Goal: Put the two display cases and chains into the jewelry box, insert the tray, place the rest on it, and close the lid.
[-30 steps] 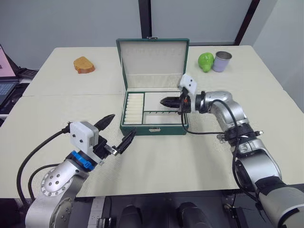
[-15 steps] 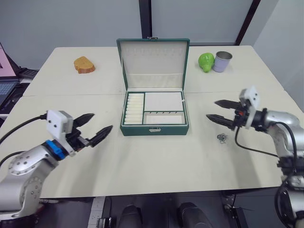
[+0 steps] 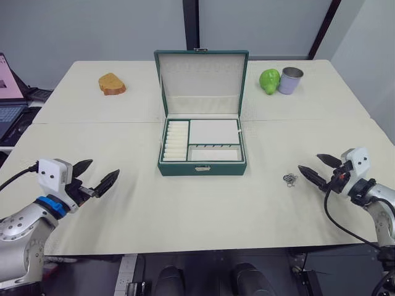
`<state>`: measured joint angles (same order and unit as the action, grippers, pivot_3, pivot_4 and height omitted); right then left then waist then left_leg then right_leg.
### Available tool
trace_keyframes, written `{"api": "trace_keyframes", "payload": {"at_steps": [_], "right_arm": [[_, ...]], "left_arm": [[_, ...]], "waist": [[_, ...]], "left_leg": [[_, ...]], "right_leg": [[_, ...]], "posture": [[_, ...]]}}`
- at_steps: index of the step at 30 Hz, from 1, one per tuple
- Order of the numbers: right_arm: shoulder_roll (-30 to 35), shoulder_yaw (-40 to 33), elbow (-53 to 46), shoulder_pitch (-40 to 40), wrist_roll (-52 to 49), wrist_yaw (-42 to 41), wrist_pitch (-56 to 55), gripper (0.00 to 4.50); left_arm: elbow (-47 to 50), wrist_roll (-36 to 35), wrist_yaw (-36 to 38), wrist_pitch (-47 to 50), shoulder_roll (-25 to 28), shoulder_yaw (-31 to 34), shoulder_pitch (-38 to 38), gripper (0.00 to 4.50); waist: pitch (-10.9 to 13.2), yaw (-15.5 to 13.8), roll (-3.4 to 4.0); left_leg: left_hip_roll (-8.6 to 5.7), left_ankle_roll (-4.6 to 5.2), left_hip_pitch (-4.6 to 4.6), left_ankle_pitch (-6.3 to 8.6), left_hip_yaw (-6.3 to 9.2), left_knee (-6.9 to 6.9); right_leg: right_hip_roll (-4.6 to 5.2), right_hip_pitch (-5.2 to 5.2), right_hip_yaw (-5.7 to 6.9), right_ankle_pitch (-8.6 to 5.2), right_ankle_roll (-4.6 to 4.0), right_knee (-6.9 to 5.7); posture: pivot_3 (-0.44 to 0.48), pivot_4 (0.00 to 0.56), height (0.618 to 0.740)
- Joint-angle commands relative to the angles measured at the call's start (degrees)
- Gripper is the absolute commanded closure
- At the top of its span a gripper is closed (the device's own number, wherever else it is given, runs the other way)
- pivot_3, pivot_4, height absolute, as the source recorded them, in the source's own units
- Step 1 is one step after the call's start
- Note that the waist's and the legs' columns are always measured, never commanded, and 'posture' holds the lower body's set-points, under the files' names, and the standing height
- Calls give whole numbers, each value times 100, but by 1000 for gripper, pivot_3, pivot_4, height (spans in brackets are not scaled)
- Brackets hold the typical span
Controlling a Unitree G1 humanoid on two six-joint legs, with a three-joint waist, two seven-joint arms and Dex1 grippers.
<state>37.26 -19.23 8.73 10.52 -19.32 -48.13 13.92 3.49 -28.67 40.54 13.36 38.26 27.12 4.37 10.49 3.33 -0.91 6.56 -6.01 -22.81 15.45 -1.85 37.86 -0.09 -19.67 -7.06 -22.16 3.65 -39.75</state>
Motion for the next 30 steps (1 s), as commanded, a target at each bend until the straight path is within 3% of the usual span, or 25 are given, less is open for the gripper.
{"api": "trace_keyframes", "payload": {"at_steps": [1,11,19,26,30], "right_arm": [[4,-150,-112,-36,-131,73,-148,50],[131,-79,58,78,-132,-57,-166,50],[211,-24,-440,36,-449,-313,236,50],[320,509,-1624,-218,-710,-565,950,50],[330,816,-1752,-297,-474,-461,909,50]], "left_arm": [[84,23,-56,-139,-56,214,131,0],[222,-38,-39,-92,-81,178,217,0],[859,-267,318,254,85,-163,23,0],[1800,-621,1160,784,452,-1287,-848,0],[2154,-689,1435,927,422,-1881,-1251,0]], "waist": [[0,-8,0],[0,-26,0],[0,-40,0],[0,-89,0],[0,-109,0]], "left_leg": [[0,0,0,0,0,0],[-1,0,0,0,0,1],[-1,0,0,0,0,2],[-2,0,0,0,3,4],[-2,0,0,0,3,5]], "right_leg": [[0,0,0,0,0,0],[0,2,-1,0,0,-1],[0,3,0,0,0,-5],[0,6,2,0,0,-7],[-2,4,0,0,0,-6]], "posture": [[0,150,740],[0,150,740],[0,150,740],[0,150,740],[0,150,740]]}}
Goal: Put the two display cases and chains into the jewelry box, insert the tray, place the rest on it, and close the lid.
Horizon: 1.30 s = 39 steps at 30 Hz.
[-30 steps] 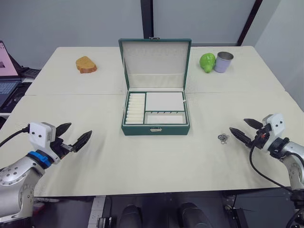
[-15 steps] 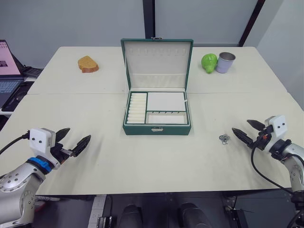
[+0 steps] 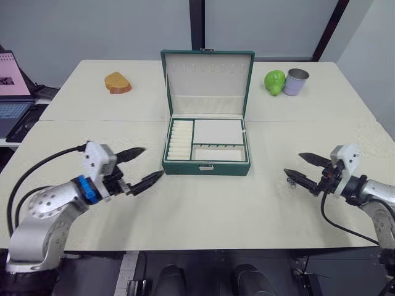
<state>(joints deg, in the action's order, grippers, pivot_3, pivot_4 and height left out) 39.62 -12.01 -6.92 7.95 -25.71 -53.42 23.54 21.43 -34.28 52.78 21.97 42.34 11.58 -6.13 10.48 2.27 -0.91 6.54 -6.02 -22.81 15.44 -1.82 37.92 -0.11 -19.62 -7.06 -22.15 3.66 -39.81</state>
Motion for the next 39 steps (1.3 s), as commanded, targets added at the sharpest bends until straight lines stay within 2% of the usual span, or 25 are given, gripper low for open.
{"api": "trace_keyframes", "payload": {"at_steps": [1,10,21,24,28,30,39], "right_arm": [[77,138,-127,-67,230,91,-129,50],[156,177,638,-158,780,190,-796,50],[64,305,1088,-317,926,164,-843,50],[49,356,1279,-299,977,157,-927,627],[20,396,1455,-270,999,163,-1032,1959],[-19,385,1508,-271,981,182,-1072,2388],[-28,370,1556,-230,960,175,-1174,3836]], "left_arm": [[449,-99,287,41,-34,-528,-295,0],[557,77,575,-258,-528,-1444,-743,0],[474,279,431,-446,-827,-1589,-770,0],[422,336,409,-445,-893,-1599,-856,0],[357,359,380,-428,-943,-1593,-974,0],[347,361,385,-425,-963,-1599,-982,0],[253,403,392,-407,-1111,-1675,-1072,0]], "waist": [[0,-2,0],[0,-34,0],[-2,-43,-2],[-2,-43,-3],[-7,-44,-7],[-9,-44,-9],[-16,-45,-19]], "left_leg": [[0,0,-1,0,0,0],[-3,1,0,0,1,5],[-2,1,4,0,4,7],[-2,1,14,0,6,8],[-2,1,23,0,10,8],[-2,1,24,0,10,8],[-1,1,31,0,11,8]], "right_leg": [[0,0,0,0,0,0],[-1,1,-5,0,0,0],[-3,10,-3,0,0,0],[-4,25,-3,0,0,2],[-5,39,-2,0,0,7],[-6,39,-3,0,0,7],[-6,50,-1,0,0,10]], "posture": [[0,150,740],[0,150,740],[0,150,740],[0,150,740],[0,150,740],[0,150,740],[0,150,740]]}}
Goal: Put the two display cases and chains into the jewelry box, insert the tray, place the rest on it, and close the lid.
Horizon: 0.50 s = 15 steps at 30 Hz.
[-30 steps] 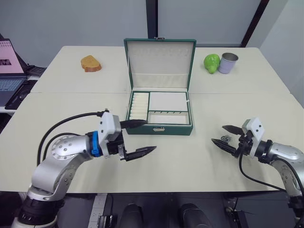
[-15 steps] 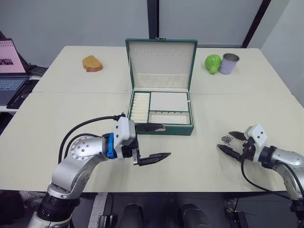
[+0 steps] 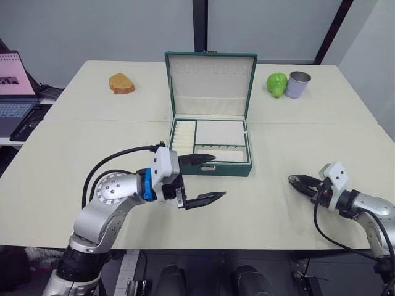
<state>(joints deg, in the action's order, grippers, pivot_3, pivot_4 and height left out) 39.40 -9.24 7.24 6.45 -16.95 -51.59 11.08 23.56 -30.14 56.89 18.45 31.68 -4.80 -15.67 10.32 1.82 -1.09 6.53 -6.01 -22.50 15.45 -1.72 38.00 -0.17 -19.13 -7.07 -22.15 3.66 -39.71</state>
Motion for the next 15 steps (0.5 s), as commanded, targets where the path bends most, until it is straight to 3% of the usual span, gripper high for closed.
{"api": "trace_keyframes", "payload": {"at_steps": [1,4,15], "right_arm": [[1,84,135,-72,77,-9,70,3975],[29,24,114,-35,37,-9,78,4225],[199,-149,-312,93,-190,-171,352,4280]], "left_arm": [[31,-9,-23,-49,-61,-40,-133,0],[17,2,-38,-51,-92,-61,-145,0],[73,10,-231,-37,-220,-107,-94,0]], "waist": [[0,-1,0],[0,-1,0],[0,-2,0]], "left_leg": [[0,0,0,0,1,0],[0,0,0,0,1,0],[0,0,-1,0,1,0]], "right_leg": [[0,0,1,0,0,0],[0,0,0,0,0,0],[0,-1,0,0,0,1]], "posture": [[0,150,740],[0,150,740],[0,150,740]]}}
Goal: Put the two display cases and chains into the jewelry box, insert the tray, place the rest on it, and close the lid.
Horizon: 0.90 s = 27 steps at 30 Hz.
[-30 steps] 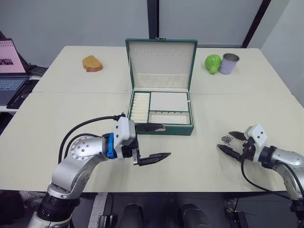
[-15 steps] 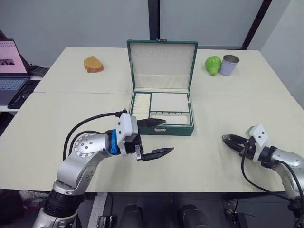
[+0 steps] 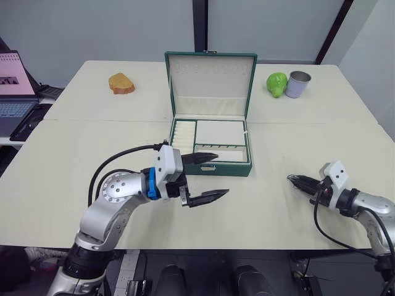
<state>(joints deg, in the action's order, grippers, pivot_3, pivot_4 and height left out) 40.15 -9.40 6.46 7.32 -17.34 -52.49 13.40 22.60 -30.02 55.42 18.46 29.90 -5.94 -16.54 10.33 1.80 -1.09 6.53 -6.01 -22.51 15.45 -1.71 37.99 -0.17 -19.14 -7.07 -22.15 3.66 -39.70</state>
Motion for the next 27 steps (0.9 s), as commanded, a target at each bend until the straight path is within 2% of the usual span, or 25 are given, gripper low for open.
{"api": "trace_keyframes", "payload": {"at_steps": [1,8,15,21,27], "right_arm": [[132,-182,-342,27,-270,-107,239,4289],[504,-390,-1232,462,-999,-265,1252,4432],[743,-339,-1646,1390,-1666,-343,2164,4432],[544,157,-1429,2704,-1952,-529,2663,4432],[5,900,-854,3699,-1697,-857,2521,4432]], "left_arm": [[187,-10,-102,-30,-51,6,-5,0],[237,-69,-259,51,-119,13,-5,0],[342,-87,-591,140,-213,125,92,0],[592,-23,-1302,186,-402,395,399,0],[878,140,-1983,153,-481,744,845,0]], "waist": [[0,0,0],[2,2,4],[3,3,4],[3,20,4],[3,14,3]], "left_leg": [[0,0,0,0,0,0],[0,0,-3,0,-1,-1],[0,1,-9,0,2,-1],[2,1,-13,1,4,-1],[4,2,-18,1,5,0]], "right_leg": [[0,-1,0,0,0,0],[0,-5,-3,0,0,0],[0,-5,0,0,0,8],[-4,-11,-5,0,0,7],[-2,-16,-1,0,0,9]], "posture": [[0,150,740],[0,150,740],[0,150,740],[0,150,740],[0,150,740]]}}
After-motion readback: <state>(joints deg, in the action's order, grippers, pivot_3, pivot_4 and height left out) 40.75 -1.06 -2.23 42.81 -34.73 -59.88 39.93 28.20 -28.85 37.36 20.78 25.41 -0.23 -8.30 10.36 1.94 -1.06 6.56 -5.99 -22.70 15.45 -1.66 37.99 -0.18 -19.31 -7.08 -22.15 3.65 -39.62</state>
